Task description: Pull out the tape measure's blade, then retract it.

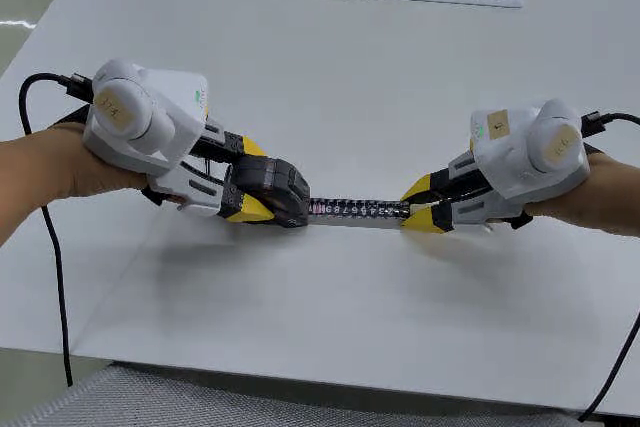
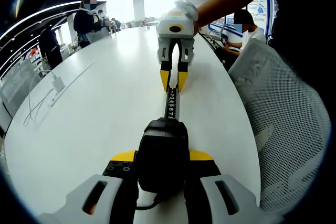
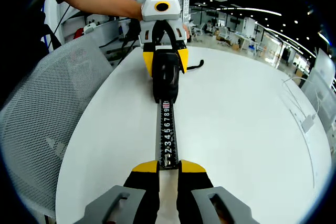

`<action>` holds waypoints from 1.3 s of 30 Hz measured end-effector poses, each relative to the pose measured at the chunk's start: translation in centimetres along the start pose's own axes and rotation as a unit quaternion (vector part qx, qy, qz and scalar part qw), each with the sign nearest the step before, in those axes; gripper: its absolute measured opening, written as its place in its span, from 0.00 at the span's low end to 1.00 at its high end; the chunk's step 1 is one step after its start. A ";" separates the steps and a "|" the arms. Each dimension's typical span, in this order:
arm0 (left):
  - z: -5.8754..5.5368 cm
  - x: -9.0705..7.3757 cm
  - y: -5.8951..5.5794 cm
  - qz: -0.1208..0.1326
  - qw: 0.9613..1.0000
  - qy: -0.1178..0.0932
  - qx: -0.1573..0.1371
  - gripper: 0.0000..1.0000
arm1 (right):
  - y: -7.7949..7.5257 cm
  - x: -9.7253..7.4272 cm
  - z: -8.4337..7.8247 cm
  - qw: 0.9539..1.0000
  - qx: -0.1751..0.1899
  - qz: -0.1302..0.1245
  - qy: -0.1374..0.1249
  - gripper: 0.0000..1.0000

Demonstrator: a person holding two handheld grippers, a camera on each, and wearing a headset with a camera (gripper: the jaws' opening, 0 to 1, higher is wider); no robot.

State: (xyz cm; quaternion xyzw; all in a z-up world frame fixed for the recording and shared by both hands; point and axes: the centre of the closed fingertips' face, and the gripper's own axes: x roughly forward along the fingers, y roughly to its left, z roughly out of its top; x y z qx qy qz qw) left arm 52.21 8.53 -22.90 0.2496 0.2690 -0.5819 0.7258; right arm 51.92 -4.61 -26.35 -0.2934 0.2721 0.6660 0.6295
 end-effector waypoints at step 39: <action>-0.1 -0.1 0.0 -0.001 1.000 -0.002 0.002 0.28 | -0.3 -3.8 -4.1 1.000 0.019 -0.010 0.016 0.07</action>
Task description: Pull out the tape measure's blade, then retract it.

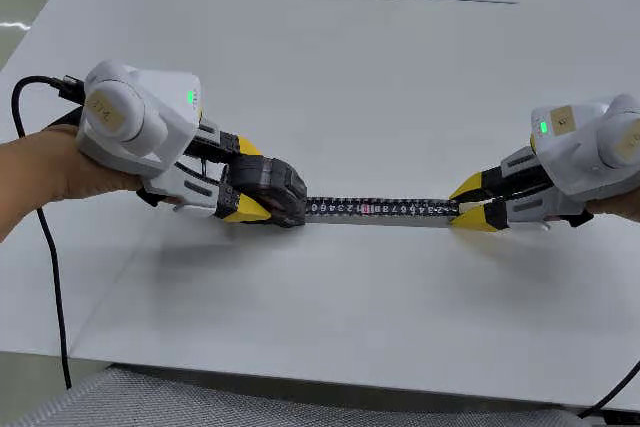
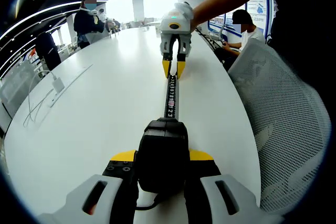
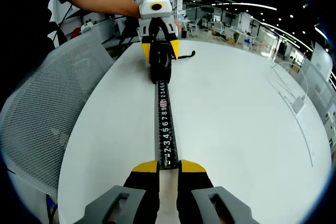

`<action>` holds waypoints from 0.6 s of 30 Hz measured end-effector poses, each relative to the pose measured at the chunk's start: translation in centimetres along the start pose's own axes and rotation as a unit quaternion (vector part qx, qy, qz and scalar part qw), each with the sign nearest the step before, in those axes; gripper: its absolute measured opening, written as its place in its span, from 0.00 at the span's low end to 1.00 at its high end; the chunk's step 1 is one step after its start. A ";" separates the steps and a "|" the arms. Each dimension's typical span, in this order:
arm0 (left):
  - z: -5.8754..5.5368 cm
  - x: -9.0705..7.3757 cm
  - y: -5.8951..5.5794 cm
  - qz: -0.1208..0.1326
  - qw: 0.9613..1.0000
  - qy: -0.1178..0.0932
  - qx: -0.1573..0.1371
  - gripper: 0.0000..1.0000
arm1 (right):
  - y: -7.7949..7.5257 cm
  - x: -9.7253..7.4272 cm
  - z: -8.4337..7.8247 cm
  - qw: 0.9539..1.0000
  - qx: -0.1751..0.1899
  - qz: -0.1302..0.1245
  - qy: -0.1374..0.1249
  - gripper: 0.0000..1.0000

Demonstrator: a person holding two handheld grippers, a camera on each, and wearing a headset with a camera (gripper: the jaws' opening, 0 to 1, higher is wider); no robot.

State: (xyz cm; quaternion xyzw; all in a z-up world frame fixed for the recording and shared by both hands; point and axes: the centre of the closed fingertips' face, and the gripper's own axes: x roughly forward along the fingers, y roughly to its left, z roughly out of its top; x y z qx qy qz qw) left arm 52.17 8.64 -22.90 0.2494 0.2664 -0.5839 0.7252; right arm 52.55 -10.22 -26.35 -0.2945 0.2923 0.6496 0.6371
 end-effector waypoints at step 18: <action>0.0 0.0 -0.1 0.000 1.000 0.000 0.000 0.28 | -0.1 -2.5 -2.8 1.000 0.017 -0.011 0.011 0.07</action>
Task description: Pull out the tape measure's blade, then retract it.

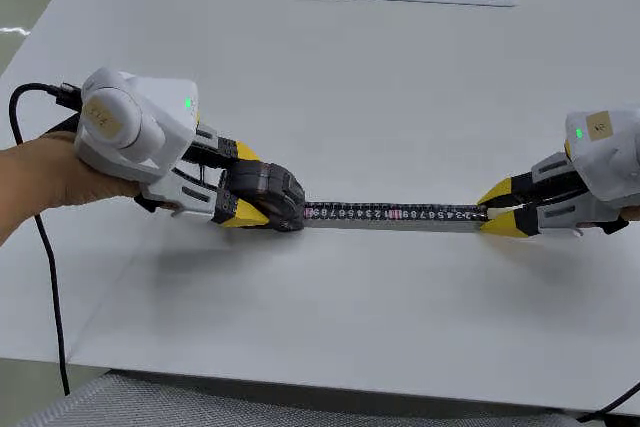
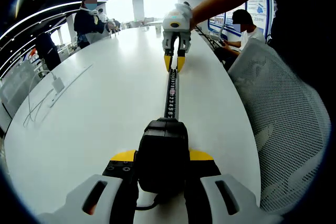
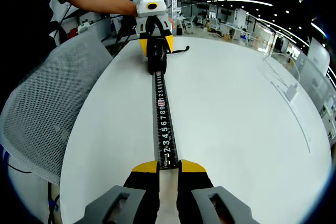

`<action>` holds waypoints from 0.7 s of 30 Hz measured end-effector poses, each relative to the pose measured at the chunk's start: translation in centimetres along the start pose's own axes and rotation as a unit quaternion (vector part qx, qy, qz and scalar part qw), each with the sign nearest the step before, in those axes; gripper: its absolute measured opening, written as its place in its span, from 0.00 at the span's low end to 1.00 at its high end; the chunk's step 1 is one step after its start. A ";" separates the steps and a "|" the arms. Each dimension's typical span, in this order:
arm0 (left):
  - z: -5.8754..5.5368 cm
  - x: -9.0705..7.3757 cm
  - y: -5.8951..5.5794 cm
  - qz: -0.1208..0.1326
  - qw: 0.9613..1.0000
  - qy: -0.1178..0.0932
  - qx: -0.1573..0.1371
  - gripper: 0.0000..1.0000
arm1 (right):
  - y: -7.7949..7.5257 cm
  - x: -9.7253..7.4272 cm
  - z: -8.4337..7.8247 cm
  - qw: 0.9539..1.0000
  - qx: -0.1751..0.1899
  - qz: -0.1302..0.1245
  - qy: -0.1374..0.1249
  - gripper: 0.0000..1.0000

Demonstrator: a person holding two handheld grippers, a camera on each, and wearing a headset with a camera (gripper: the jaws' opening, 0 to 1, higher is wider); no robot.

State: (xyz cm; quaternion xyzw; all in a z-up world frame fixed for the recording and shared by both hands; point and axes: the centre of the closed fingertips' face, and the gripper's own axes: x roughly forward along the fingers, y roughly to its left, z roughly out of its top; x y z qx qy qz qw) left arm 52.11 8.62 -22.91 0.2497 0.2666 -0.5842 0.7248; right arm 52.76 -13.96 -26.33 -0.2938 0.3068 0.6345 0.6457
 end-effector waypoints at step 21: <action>0.1 0.1 0.0 0.000 1.000 -0.001 0.001 0.28 | -0.3 -2.5 -3.2 1.000 0.016 -0.014 0.023 0.07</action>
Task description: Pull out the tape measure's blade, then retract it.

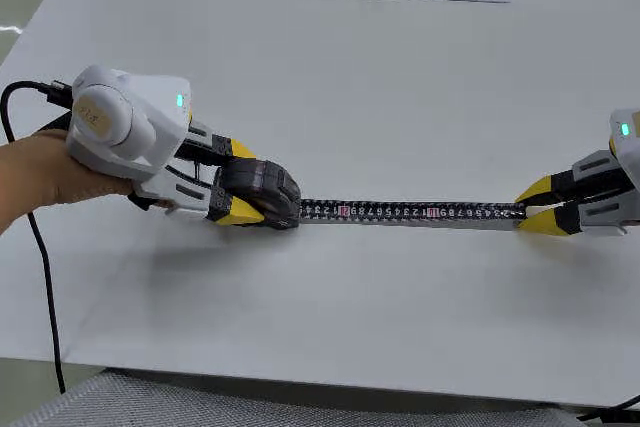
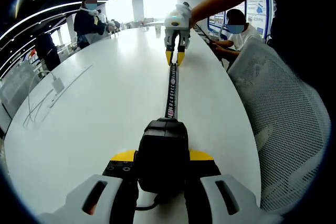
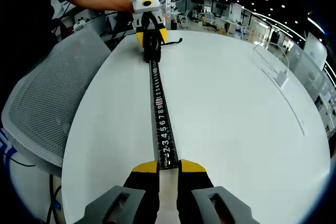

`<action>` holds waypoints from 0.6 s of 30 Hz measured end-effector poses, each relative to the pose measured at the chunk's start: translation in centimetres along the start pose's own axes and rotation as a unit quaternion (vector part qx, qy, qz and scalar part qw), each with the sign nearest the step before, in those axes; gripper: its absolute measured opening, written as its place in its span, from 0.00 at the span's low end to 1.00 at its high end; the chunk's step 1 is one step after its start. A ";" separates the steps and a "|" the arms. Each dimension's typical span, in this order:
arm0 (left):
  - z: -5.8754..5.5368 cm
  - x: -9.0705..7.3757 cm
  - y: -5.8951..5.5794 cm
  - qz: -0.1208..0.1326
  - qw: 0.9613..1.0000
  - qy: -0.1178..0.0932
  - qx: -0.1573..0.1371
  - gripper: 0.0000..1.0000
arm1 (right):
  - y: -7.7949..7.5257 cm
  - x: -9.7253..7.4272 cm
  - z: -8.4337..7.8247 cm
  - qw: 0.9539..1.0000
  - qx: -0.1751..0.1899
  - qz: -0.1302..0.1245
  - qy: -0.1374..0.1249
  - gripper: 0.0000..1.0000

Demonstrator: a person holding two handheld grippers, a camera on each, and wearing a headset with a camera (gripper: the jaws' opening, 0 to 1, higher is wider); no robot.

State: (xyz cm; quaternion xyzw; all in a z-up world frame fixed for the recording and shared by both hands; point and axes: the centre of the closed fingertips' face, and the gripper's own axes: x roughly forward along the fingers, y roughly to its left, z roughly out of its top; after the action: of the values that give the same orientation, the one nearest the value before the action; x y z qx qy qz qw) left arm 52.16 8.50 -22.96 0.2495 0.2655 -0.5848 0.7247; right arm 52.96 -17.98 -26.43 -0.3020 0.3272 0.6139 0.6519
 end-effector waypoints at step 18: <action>0.0 0.0 0.1 0.002 1.000 -0.001 0.000 0.28 | 0.0 0.0 0.2 1.000 0.005 0.004 0.003 0.08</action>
State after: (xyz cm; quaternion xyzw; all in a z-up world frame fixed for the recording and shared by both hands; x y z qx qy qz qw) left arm 52.22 8.53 -22.94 0.2497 0.2644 -0.5840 0.7258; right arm 52.93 -17.82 -26.30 -0.2993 0.3333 0.6137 0.6501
